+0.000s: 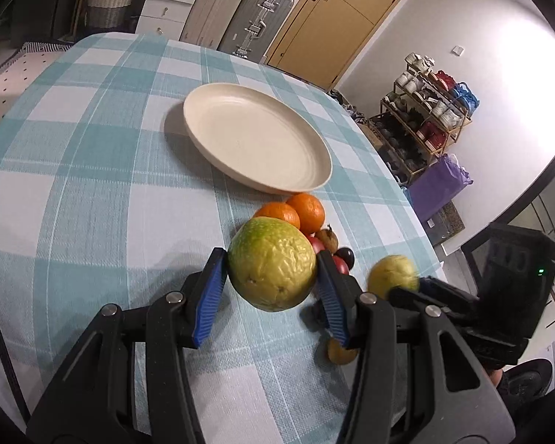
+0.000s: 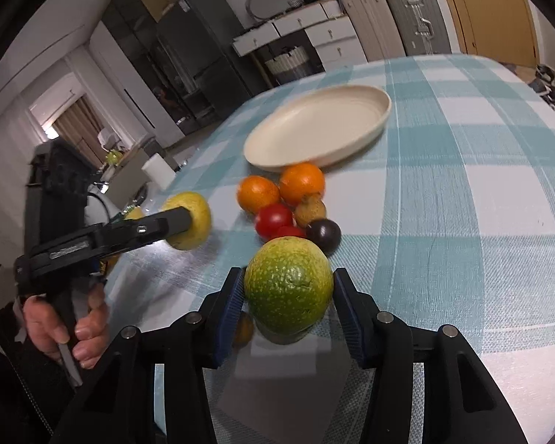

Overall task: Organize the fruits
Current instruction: 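Lift the yellow-green citrus with the left gripper while the right gripper grasps the green citrus, then carry both citruses to the cream plate and release them there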

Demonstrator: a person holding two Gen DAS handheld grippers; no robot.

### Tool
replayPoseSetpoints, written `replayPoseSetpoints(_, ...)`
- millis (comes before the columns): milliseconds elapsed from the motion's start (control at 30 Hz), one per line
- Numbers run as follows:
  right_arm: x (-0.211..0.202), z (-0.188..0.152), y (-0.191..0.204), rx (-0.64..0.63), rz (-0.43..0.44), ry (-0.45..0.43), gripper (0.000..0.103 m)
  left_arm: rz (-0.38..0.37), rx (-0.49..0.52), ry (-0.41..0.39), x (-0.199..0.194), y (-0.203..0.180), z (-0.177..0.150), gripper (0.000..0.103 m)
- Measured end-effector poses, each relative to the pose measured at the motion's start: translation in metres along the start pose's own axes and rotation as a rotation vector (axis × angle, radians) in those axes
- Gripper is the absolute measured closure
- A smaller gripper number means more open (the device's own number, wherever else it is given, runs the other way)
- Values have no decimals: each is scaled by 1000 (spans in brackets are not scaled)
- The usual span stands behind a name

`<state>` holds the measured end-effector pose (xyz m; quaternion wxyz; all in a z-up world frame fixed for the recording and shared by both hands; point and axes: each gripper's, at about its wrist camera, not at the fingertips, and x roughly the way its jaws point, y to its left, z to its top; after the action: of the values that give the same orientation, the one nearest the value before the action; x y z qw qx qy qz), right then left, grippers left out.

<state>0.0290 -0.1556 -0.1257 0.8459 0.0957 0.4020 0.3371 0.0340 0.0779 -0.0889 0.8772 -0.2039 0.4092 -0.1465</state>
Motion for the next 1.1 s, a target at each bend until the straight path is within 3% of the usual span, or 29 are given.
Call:
replayPoseSetpoints(433,-24,66,-4,-45,6,-132,54,41,54,-31,12,-7,63,57)
replayPoseSetpoints(800,1,138,-11,-81,39,-150,54,27,61,-44,36,-5,131,57)
replayPoseSetpoints(1100,35,192,-21,-117,37,-153,54,25,56,-24,77,4,183,57)
